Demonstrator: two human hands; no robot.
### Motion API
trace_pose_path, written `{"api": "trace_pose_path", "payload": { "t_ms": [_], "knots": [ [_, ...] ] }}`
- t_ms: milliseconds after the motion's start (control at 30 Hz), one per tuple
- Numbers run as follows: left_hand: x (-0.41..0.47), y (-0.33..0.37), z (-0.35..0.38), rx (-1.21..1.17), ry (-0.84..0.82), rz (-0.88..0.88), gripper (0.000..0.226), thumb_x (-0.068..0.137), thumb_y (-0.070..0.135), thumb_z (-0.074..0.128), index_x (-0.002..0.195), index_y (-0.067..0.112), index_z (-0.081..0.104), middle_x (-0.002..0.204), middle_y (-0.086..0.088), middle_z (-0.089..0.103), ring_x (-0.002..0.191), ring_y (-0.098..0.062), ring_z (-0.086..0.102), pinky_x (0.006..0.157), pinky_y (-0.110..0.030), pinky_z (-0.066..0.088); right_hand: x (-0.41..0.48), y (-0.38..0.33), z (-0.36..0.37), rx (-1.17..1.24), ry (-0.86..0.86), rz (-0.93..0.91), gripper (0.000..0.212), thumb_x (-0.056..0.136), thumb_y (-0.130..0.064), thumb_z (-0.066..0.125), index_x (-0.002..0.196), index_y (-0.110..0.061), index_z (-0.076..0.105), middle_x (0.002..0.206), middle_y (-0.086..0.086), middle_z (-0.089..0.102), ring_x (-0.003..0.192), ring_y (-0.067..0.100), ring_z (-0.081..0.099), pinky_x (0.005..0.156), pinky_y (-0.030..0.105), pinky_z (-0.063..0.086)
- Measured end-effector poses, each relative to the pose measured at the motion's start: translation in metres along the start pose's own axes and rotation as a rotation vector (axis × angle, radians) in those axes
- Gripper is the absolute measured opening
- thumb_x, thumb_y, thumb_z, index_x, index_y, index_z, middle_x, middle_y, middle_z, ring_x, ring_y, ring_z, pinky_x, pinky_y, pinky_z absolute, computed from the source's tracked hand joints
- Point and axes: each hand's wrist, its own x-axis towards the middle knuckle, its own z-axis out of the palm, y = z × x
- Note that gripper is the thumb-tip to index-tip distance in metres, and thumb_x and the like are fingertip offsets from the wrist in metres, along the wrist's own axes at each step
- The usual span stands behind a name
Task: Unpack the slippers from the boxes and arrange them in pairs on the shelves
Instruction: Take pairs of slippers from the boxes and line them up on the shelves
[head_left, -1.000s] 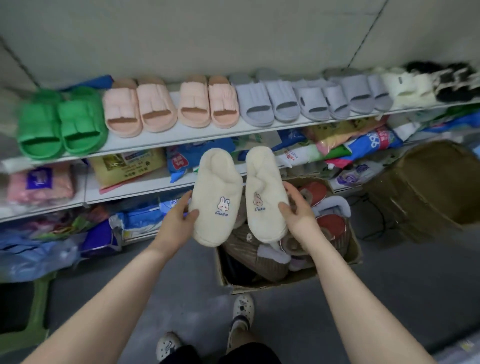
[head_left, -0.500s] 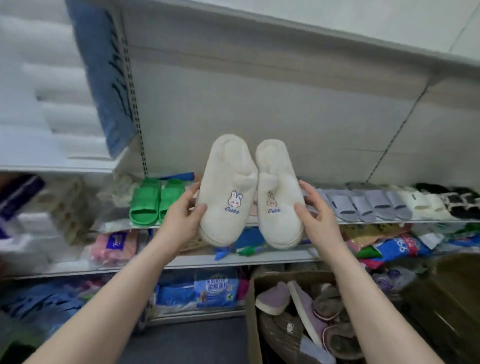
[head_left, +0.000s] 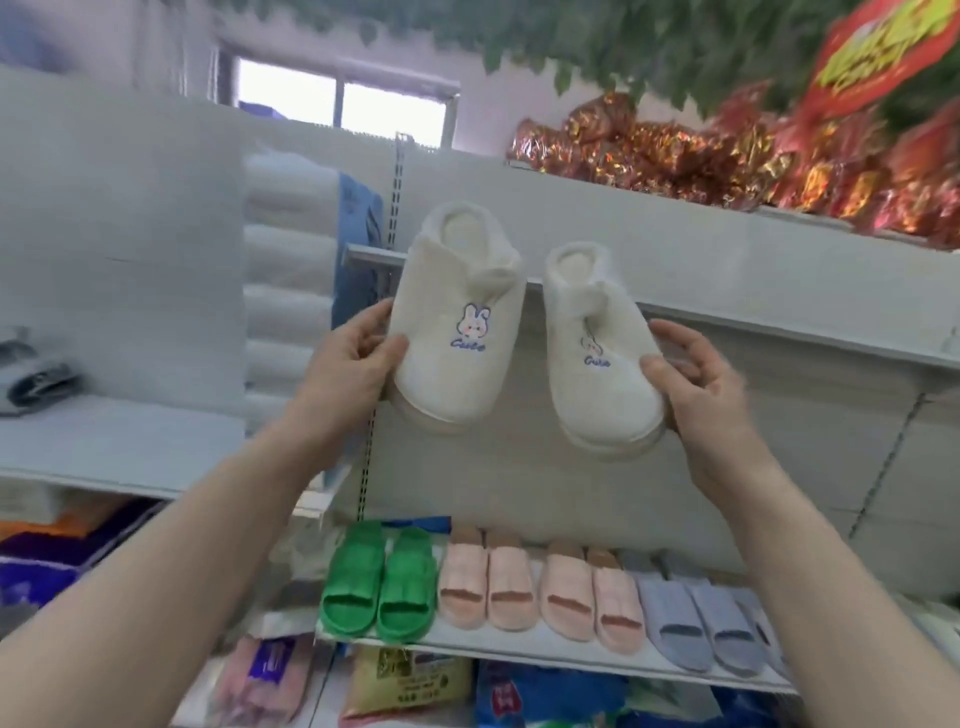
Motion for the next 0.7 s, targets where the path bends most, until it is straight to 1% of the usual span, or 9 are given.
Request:
{"api": "trace_pose_path", "payload": {
  "t_ms": [67, 133, 267, 400, 467, 500, 567, 633, 700],
  "knots": [
    [0.031, 0.020, -0.003, -0.011, 0.038, 0.007, 0.028, 0.099, 0.010, 0.046, 0.109, 0.034, 0.058, 0.087, 0.010, 0.071, 0.076, -0.009, 0.065, 0.071, -0.028, 0.053, 0.032, -0.015, 0.018, -0.003, -0.003, -0.001, 0.028, 0.095, -0.011, 0.058, 0.117, -0.028, 0.063, 0.082, 0.002, 0.067, 0.063, 0.010, 0.060, 0.056, 0.025, 0.049],
    [0.062, 0.032, -0.007, 0.001, 0.083, -0.024, 0.024, 0.099, 0.009, 0.046, 0.108, 0.024, 0.062, 0.097, -0.002, 0.067, 0.081, -0.018, 0.060, 0.070, -0.032, 0.051, 0.065, -0.024, 0.035, -0.001, -0.012, 0.021, 0.025, 0.095, -0.012, 0.057, 0.116, -0.026, 0.062, 0.087, 0.005, 0.065, 0.067, 0.014, 0.059, 0.058, 0.028, 0.048],
    [0.121, 0.037, -0.012, 0.053, 0.157, -0.126, 0.014, 0.096, 0.005, 0.048, 0.104, 0.005, 0.060, 0.103, -0.018, 0.057, 0.078, -0.023, 0.056, 0.048, -0.023, 0.053, 0.125, -0.030, 0.066, -0.026, -0.071, 0.117, 0.026, 0.095, -0.011, 0.052, 0.119, -0.018, 0.062, 0.103, 0.007, 0.063, 0.074, 0.016, 0.057, 0.050, 0.024, 0.049],
    [0.168, 0.028, -0.009, 0.082, 0.221, -0.216, 0.013, 0.095, 0.005, 0.047, 0.106, 0.000, 0.054, 0.117, -0.021, 0.052, 0.096, -0.031, 0.056, 0.044, -0.026, 0.056, 0.164, -0.024, 0.092, -0.005, -0.121, 0.227, 0.014, 0.097, -0.005, 0.050, 0.107, -0.007, 0.059, 0.091, 0.010, 0.058, 0.073, 0.017, 0.057, 0.047, 0.027, 0.057],
    [0.185, 0.023, -0.006, 0.038, 0.257, -0.211, 0.013, 0.097, 0.005, 0.045, 0.107, 0.000, 0.051, 0.118, -0.021, 0.051, 0.093, -0.029, 0.056, 0.045, -0.028, 0.057, 0.180, -0.020, 0.101, 0.014, -0.155, 0.271, 0.010, 0.098, -0.002, 0.047, 0.096, -0.002, 0.057, 0.087, 0.013, 0.055, 0.073, 0.020, 0.057, 0.047, 0.028, 0.057],
    [0.192, 0.022, -0.004, 0.038, 0.269, -0.199, 0.013, 0.098, 0.008, 0.044, 0.106, 0.000, 0.051, 0.118, -0.021, 0.052, 0.090, -0.028, 0.057, 0.051, -0.032, 0.059, 0.187, -0.018, 0.105, -0.003, -0.166, 0.273, 0.014, 0.099, -0.004, 0.045, 0.091, -0.001, 0.057, 0.089, 0.015, 0.056, 0.075, 0.021, 0.059, 0.053, 0.032, 0.059],
    [0.204, 0.018, -0.003, 0.226, 0.276, -0.144, 0.028, 0.100, 0.025, 0.043, 0.104, 0.001, 0.057, 0.120, -0.021, 0.057, 0.097, -0.031, 0.058, 0.080, -0.045, 0.058, 0.198, -0.014, 0.109, -0.195, -0.193, 0.183, 0.026, 0.102, -0.022, 0.043, 0.090, -0.006, 0.060, 0.099, 0.017, 0.061, 0.085, 0.025, 0.061, 0.077, 0.043, 0.059],
    [0.207, 0.014, -0.006, 0.757, 0.247, -0.029, 0.056, 0.094, 0.055, 0.037, 0.117, 0.009, 0.059, 0.125, -0.020, 0.057, 0.113, -0.035, 0.052, 0.100, -0.047, 0.044, 0.196, -0.015, 0.109, -0.562, -0.224, 0.021, 0.043, 0.100, -0.050, 0.038, 0.112, -0.016, 0.062, 0.119, 0.011, 0.063, 0.108, 0.028, 0.059, 0.093, 0.040, 0.048],
    [0.199, 0.006, -0.004, 1.114, 0.220, 0.210, 0.069, 0.084, 0.069, 0.041, 0.138, 0.025, 0.046, 0.143, -0.015, 0.042, 0.132, -0.033, 0.036, 0.110, -0.045, 0.030, 0.182, -0.014, 0.110, -0.723, -0.268, -0.115, 0.055, 0.094, -0.062, 0.039, 0.136, -0.029, 0.050, 0.133, 0.003, 0.056, 0.124, 0.024, 0.051, 0.094, 0.032, 0.038]
  ]
}}
